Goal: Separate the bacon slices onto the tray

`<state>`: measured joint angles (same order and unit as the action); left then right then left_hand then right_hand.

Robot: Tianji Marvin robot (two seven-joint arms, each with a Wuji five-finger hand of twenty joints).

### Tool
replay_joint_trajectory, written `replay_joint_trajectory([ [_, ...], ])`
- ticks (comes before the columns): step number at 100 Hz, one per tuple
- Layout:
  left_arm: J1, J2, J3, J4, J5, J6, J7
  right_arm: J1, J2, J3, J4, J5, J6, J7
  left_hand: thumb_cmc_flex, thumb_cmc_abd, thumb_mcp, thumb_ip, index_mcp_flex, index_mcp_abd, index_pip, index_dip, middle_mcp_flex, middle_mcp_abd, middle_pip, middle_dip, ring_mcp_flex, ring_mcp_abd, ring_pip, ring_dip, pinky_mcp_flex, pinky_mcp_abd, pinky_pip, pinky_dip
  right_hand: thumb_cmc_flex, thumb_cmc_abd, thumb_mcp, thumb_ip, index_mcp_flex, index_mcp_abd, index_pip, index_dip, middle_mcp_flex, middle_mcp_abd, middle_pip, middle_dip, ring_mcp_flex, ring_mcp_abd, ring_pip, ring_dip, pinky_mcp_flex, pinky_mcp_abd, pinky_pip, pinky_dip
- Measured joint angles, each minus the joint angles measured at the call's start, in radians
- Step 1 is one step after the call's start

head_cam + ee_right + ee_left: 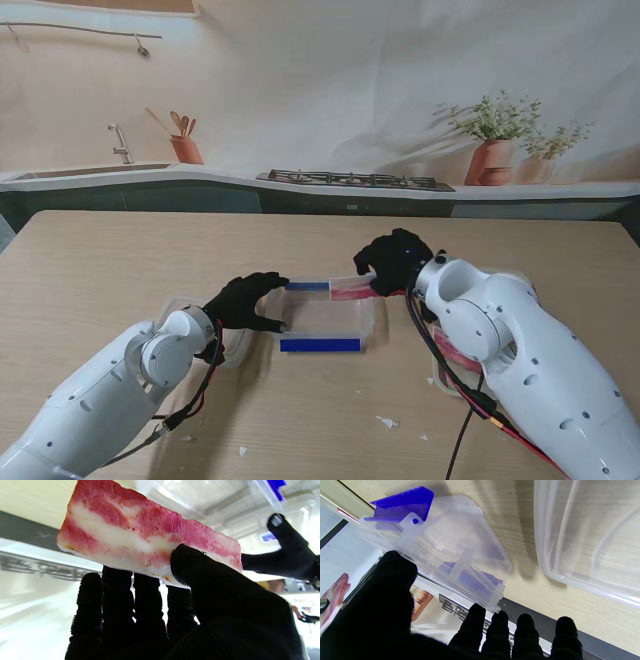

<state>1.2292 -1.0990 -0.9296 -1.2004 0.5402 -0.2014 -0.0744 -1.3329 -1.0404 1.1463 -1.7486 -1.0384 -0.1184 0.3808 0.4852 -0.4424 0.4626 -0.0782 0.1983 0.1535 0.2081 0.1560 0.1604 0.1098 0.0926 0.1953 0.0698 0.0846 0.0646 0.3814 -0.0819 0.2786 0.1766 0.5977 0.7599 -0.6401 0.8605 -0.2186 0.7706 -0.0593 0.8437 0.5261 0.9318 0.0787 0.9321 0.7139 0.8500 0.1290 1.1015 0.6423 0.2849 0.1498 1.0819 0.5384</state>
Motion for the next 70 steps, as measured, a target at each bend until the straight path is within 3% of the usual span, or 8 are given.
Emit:
replay_joint_trajectory([
  [10,0.000,0.000,0.000,0.000,0.000,0.000,0.000,-0.066,0.003,0.086,-0.027,-0.023,-0.011,-0.025,0.000,0.000,0.000,0.000,0.000,0.000,0.000,0.000,0.000,0.000,0.000,0.000,0.000,0.000,0.000,0.000,0.000,0.000,0.000,0.000,0.000,0.000,0.000,0.000,-0.001,0.000,0.000,0.003,0.000,0.000,0.000,0.001,0.000,0.000,0.000,0.000,0.001,0.000,0.000,0.000],
  [24,0.000,0.001,0.001,-0.002,0.001,0.001,-0.001,-0.154,0.004,0.181,-0.044,-0.026,0.010,-0.133,0.001,0.000,0.000,0.000,0.000,0.003,0.000,0.000,0.000,0.000,0.000,0.000,0.000,0.000,0.000,0.000,0.000,0.000,0.000,0.000,0.000,0.000,0.000,0.000,-0.002,0.000,0.000,0.011,0.000,0.000,0.000,0.001,0.000,0.000,0.000,0.000,0.002,0.000,0.001,0.000],
  [33,0.001,0.002,0.001,-0.004,0.001,0.001,-0.001,-0.200,0.002,0.235,-0.053,-0.045,0.021,-0.146,0.002,0.000,0.000,0.000,0.000,0.006,0.000,0.000,0.000,0.000,0.000,0.000,0.000,0.000,0.000,0.000,0.000,0.000,0.000,0.000,0.000,0.000,0.000,0.000,-0.002,0.000,0.000,0.011,0.000,0.000,0.000,0.001,0.000,0.000,0.000,0.000,0.002,0.000,0.001,0.000],
  [47,0.002,0.002,0.000,-0.005,0.002,0.001,-0.001,-0.259,0.001,0.295,-0.054,-0.092,0.046,-0.202,0.002,0.000,0.000,0.000,0.000,0.006,0.000,0.000,0.000,0.000,0.000,0.000,0.000,0.000,0.000,0.000,0.000,0.000,0.000,0.000,0.000,0.000,0.000,0.000,-0.002,0.000,0.000,0.011,0.000,0.000,0.000,0.001,0.000,0.000,0.000,0.000,0.002,0.000,0.001,0.000],
  [70,0.004,0.002,-0.001,-0.007,0.002,0.002,-0.001,-0.337,-0.006,0.368,-0.037,-0.098,0.117,-0.293,0.002,0.000,0.000,0.000,0.000,0.008,0.000,0.000,0.000,0.000,0.000,0.000,0.000,0.000,0.000,0.000,0.000,0.000,0.000,0.000,0.000,0.000,0.000,0.000,-0.003,0.000,0.000,0.012,0.000,0.000,0.000,0.001,0.000,0.001,0.000,0.000,0.002,0.001,0.001,0.000],
])
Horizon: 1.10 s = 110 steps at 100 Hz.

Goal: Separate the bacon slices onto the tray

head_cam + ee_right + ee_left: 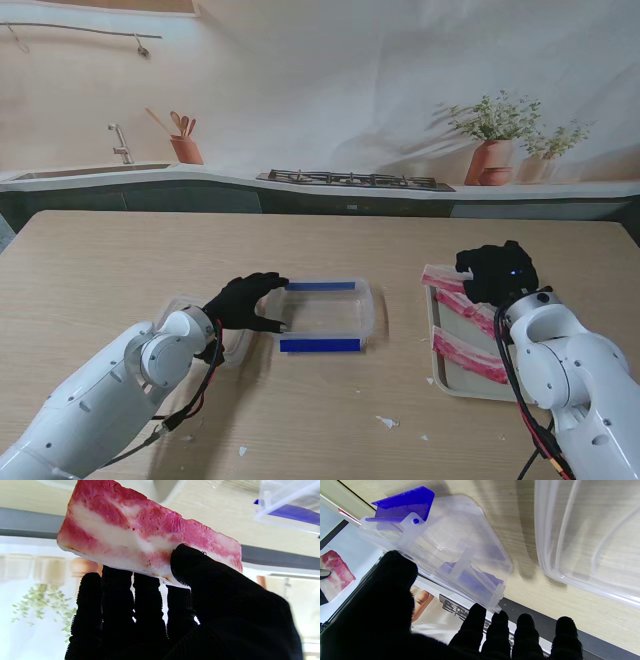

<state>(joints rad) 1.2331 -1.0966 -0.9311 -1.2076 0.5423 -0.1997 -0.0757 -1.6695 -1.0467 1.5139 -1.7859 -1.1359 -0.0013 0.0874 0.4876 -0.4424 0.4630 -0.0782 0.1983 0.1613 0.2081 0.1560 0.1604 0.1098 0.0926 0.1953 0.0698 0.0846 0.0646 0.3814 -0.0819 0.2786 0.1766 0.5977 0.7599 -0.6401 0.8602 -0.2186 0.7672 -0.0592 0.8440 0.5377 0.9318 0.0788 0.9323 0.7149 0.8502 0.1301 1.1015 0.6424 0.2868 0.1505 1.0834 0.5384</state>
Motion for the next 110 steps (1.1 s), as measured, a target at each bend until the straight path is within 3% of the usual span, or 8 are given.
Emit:
replay_joint_trajectory([
  [17,0.000,0.000,0.000,-0.001,0.000,0.001,-0.001,-0.023,-0.003,0.016,0.040,0.011,0.052,-0.080,0.000,0.000,0.000,0.000,0.000,0.001,0.000,0.000,0.000,0.000,0.000,0.000,0.000,0.000,0.000,0.000,0.000,0.000,0.000,0.000,0.000,0.000,0.000,0.000,0.000,0.000,0.000,0.000,0.000,0.000,0.000,0.000,0.000,0.000,0.000,0.000,0.000,0.000,0.000,0.000],
  [49,0.000,0.001,0.001,-0.003,-0.001,0.003,-0.004,-0.053,-0.008,0.010,0.101,0.018,0.154,-0.116,0.000,0.000,0.000,0.000,0.000,0.003,0.000,0.000,0.000,0.000,0.000,0.000,0.000,0.000,0.000,0.000,0.000,0.000,0.000,0.000,0.000,0.000,-0.002,0.000,0.000,0.000,0.000,0.000,0.000,0.000,0.000,0.000,0.000,0.001,0.000,0.000,0.000,0.000,0.009,0.000],
  [63,0.000,0.001,0.001,-0.003,-0.001,0.003,-0.004,-0.052,-0.008,-0.012,0.132,0.066,0.176,-0.112,0.000,0.000,0.000,0.000,0.000,0.003,0.000,0.000,0.000,0.000,0.000,0.000,0.000,0.000,0.000,0.000,0.000,0.000,0.000,0.000,0.000,0.000,-0.002,0.000,0.000,0.000,0.000,0.000,0.000,0.000,0.000,0.000,0.000,0.001,0.000,0.000,0.000,0.000,0.009,0.000],
  [93,-0.001,0.001,0.003,-0.002,-0.001,0.003,-0.004,-0.017,-0.006,-0.066,0.181,0.074,0.210,-0.034,0.000,0.000,0.000,0.000,0.001,0.003,0.000,0.000,0.000,0.000,0.000,0.000,0.000,0.000,0.000,0.000,0.000,0.000,0.000,0.000,0.010,0.001,-0.013,0.000,-0.001,0.000,0.000,0.000,-0.001,0.000,0.000,0.000,0.000,0.001,0.000,0.000,-0.014,0.000,0.009,0.000],
  [110,0.000,0.001,0.000,-0.002,0.001,0.002,-0.002,0.003,-0.002,-0.086,0.208,0.060,0.216,-0.024,0.000,0.000,0.000,0.000,0.002,0.003,0.001,0.000,0.000,0.000,0.000,0.000,0.000,0.000,0.000,0.000,0.000,0.000,0.000,0.000,0.011,0.011,-0.021,0.000,-0.004,0.000,0.000,0.000,-0.005,0.000,0.000,0.000,-0.012,0.001,0.000,0.000,-0.024,0.000,0.009,0.000],
])
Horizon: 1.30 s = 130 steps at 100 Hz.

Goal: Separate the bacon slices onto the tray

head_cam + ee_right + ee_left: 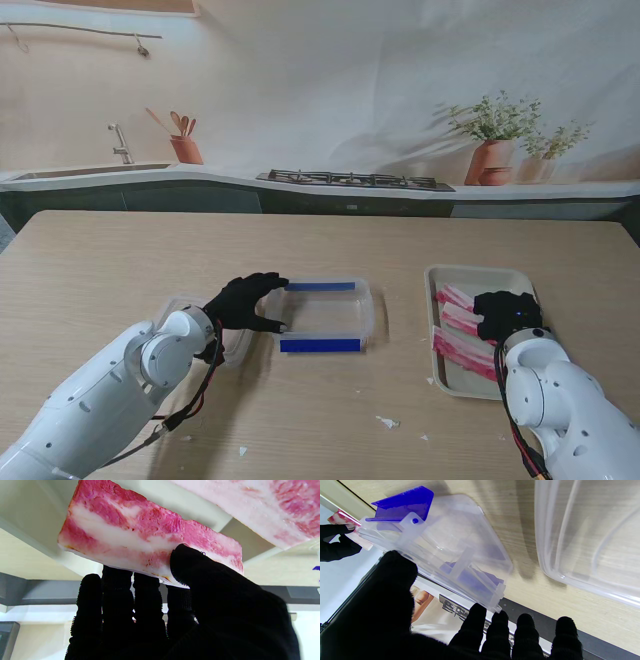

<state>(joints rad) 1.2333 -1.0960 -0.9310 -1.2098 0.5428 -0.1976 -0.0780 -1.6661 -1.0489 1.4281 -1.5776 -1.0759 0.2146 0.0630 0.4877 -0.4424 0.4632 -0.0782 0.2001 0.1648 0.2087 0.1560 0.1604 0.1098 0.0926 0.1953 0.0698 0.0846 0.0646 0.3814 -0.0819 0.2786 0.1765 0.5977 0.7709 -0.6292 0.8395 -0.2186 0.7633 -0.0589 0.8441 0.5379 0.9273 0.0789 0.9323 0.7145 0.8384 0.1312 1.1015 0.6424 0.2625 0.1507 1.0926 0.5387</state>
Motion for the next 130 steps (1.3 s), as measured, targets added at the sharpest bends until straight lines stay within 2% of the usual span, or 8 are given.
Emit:
replay_joint_trajectory([
  [10,0.001,0.000,-0.001,0.000,0.000,-0.001,0.000,0.015,0.005,-0.013,0.018,-0.034,-0.002,0.015,0.000,0.000,0.000,0.000,0.000,0.000,0.002,0.000,0.000,0.000,0.000,0.000,0.000,0.000,0.000,0.000,0.000,0.000,0.000,0.000,0.000,0.003,-0.001,0.000,-0.007,0.000,0.000,0.000,-0.007,0.000,0.000,0.000,-0.001,0.000,0.000,0.000,0.000,0.000,0.000,0.000],
  [39,0.002,0.000,-0.003,0.000,0.001,-0.001,0.002,0.054,0.010,-0.045,0.070,-0.046,0.001,0.014,0.000,0.000,0.000,0.000,0.000,0.000,0.005,0.000,0.000,0.000,0.000,0.000,0.000,0.000,0.000,0.000,0.000,0.000,0.000,0.000,0.000,0.005,-0.007,0.000,-0.007,0.000,0.000,0.000,-0.007,0.000,0.000,-0.007,-0.002,0.000,-0.001,0.000,-0.001,0.000,0.000,0.000],
  [73,0.004,0.000,-0.005,-0.001,0.003,-0.001,0.002,0.066,0.011,-0.059,0.078,-0.019,0.026,0.026,0.000,0.000,0.000,0.000,0.000,0.000,0.006,0.000,0.000,0.000,0.000,0.000,0.000,0.000,0.000,0.000,0.000,0.000,0.000,0.000,0.009,0.007,-0.008,0.000,-0.009,0.004,0.000,0.001,-0.007,0.000,0.000,-0.012,-0.002,0.000,-0.001,0.000,-0.001,0.000,0.000,0.000],
  [84,0.004,0.000,-0.005,-0.002,0.003,-0.001,0.001,0.066,0.010,-0.061,0.077,0.024,0.036,0.022,0.000,0.000,0.000,0.000,0.000,0.000,0.006,0.000,0.000,0.000,0.000,0.000,0.000,0.000,0.000,0.000,0.000,0.000,0.000,0.000,0.013,0.013,-0.008,0.000,-0.010,0.014,0.000,0.001,-0.007,0.000,0.000,-0.013,-0.002,0.000,-0.001,0.000,-0.001,0.000,0.000,0.000],
  [105,0.005,0.000,-0.006,-0.002,0.003,-0.001,0.001,0.073,0.011,-0.077,0.077,0.010,0.062,0.037,0.000,0.000,0.000,0.000,0.000,0.000,0.006,0.000,0.000,0.000,0.000,0.000,0.000,0.000,0.000,0.000,0.000,0.000,0.000,0.000,0.013,0.027,-0.007,0.000,-0.024,0.024,0.002,0.013,-0.016,0.000,0.000,-0.008,-0.002,0.000,-0.002,0.000,-0.001,-0.001,0.000,0.000],
  [130,0.005,0.000,-0.006,-0.003,0.003,-0.001,0.001,0.085,0.013,-0.090,0.080,0.010,0.082,0.063,0.000,0.000,0.000,0.000,0.000,0.000,0.006,0.000,0.000,0.000,0.000,0.000,0.000,0.000,0.000,0.000,0.000,0.000,0.000,0.000,0.014,0.062,-0.007,0.000,-0.059,0.039,0.006,0.014,-0.043,0.001,0.001,-0.047,-0.027,0.000,-0.025,0.000,-0.016,-0.003,0.000,0.000],
])
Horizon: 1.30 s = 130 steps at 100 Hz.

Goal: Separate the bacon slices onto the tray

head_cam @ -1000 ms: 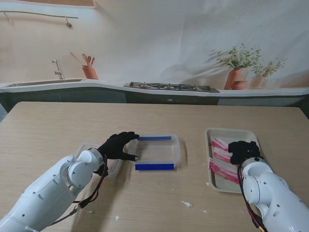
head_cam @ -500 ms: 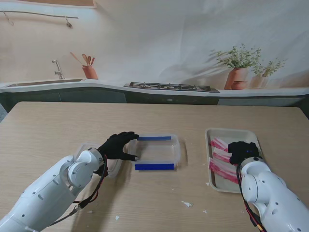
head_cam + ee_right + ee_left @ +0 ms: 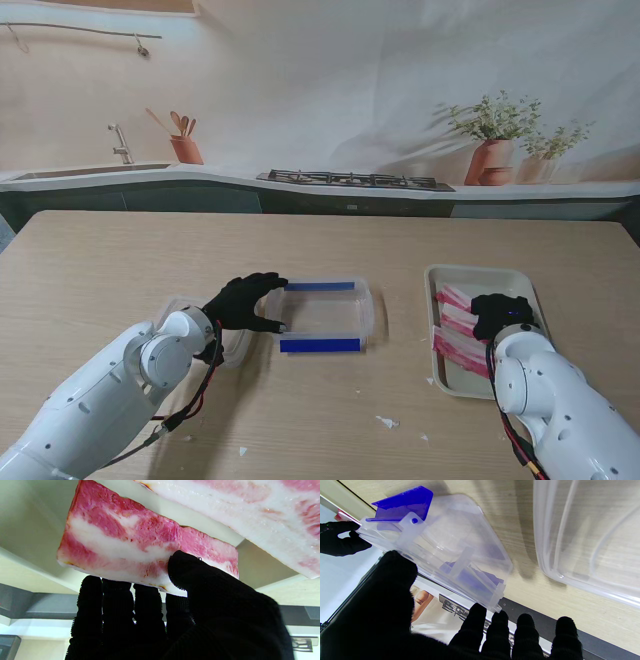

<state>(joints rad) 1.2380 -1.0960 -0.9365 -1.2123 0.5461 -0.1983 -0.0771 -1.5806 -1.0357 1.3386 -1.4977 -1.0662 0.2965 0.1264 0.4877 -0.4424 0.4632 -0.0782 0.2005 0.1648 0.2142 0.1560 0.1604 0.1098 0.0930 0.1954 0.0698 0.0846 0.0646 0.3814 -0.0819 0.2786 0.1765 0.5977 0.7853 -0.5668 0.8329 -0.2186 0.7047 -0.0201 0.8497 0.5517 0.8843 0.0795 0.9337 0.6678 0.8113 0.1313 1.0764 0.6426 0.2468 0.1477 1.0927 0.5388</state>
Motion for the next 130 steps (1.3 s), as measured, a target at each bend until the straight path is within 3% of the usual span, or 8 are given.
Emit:
replay_joint_trajectory([
  [11,0.000,0.000,0.000,0.000,0.000,0.000,0.000,0.000,0.001,-0.001,-0.002,-0.012,0.004,0.027,0.000,0.000,0.000,0.000,0.000,0.000,0.000,0.000,0.000,0.000,0.000,0.000,0.000,0.000,0.000,0.000,0.000,0.000,0.000,0.000,-0.005,0.031,-0.014,0.000,-0.031,0.007,-0.047,-0.094,-0.087,0.000,-0.038,-0.090,-0.055,0.000,-0.066,-0.047,-0.038,-0.009,0.000,0.000],
  [18,0.000,0.000,0.000,0.000,0.000,0.001,0.000,-0.003,0.001,-0.001,-0.002,-0.012,0.005,0.036,0.000,0.000,0.000,0.000,0.000,0.000,0.000,0.000,0.000,0.000,0.000,0.000,0.000,0.000,0.000,0.000,0.000,0.000,0.000,0.000,-0.063,0.042,-0.023,0.004,-0.033,0.036,-0.226,-0.091,-0.175,0.001,-0.050,-0.145,-0.118,0.001,-0.114,-0.077,-0.064,-0.016,-0.010,0.000],
  [25,0.000,0.000,0.000,0.000,0.000,0.001,0.000,-0.009,0.001,-0.001,-0.002,-0.023,0.004,0.037,0.000,0.000,0.000,0.000,0.000,0.000,0.000,0.000,0.000,0.000,0.000,0.000,0.000,0.000,0.000,0.000,0.000,0.000,0.000,0.000,-0.112,0.069,-0.023,0.073,-0.047,0.055,-0.356,-0.049,-0.247,0.001,-0.075,-0.192,-0.173,0.001,-0.150,-0.100,-0.091,-0.025,-0.014,0.000],
  [37,0.000,0.000,0.000,-0.001,0.000,0.001,0.000,-0.022,0.002,0.006,-0.013,-0.091,-0.009,0.049,0.000,0.000,0.000,0.000,0.000,0.000,0.000,0.000,0.000,0.000,0.000,0.000,0.000,0.000,0.000,0.000,0.000,0.000,0.000,0.000,-0.176,0.072,-0.043,0.073,-0.119,0.090,-0.480,-0.054,-0.362,0.004,-0.150,-0.255,-0.265,0.011,-0.254,-0.149,-0.138,-0.036,-0.041,0.000],
  [66,0.000,0.000,0.000,-0.001,0.000,0.001,-0.001,-0.055,0.006,0.039,-0.076,-0.101,-0.047,0.115,0.000,0.000,0.000,0.000,0.000,0.001,0.000,0.000,0.000,0.000,0.000,0.000,0.000,0.000,0.000,0.000,0.000,0.000,0.000,0.000,-0.239,0.127,-0.127,0.073,-0.203,0.149,-0.570,-0.100,-0.512,0.037,-0.257,-0.322,-0.436,0.012,-0.460,-0.249,-0.208,-0.059,-0.127,0.000],
  [98,0.001,0.000,-0.001,-0.002,0.000,0.001,-0.001,-0.117,0.006,0.096,-0.155,-0.156,-0.100,0.110,0.000,0.000,0.000,0.000,0.000,0.001,0.000,0.000,0.000,0.000,0.000,0.000,0.000,0.000,0.000,0.000,0.000,0.000,0.000,0.000,-0.258,0.151,-0.199,0.073,-0.217,0.149,-0.571,-0.119,-0.547,0.037,-0.295,-0.341,-0.488,0.012,-0.543,-0.280,-0.233,-0.062,-0.164,-0.012],
  [130,0.001,0.000,-0.001,-0.002,0.001,0.001,-0.001,-0.148,0.002,0.132,-0.188,-0.139,-0.104,0.073,0.000,0.000,0.000,0.000,0.000,0.001,0.000,0.000,0.000,0.000,0.000,0.000,0.000,0.000,0.000,0.000,0.000,0.000,0.000,0.000,-0.258,0.190,-0.248,0.092,-0.256,0.150,-0.587,-0.120,-0.611,0.037,-0.339,-0.358,-0.575,-0.001,-0.632,-0.338,-0.270,-0.074,-0.257,-0.037],
])
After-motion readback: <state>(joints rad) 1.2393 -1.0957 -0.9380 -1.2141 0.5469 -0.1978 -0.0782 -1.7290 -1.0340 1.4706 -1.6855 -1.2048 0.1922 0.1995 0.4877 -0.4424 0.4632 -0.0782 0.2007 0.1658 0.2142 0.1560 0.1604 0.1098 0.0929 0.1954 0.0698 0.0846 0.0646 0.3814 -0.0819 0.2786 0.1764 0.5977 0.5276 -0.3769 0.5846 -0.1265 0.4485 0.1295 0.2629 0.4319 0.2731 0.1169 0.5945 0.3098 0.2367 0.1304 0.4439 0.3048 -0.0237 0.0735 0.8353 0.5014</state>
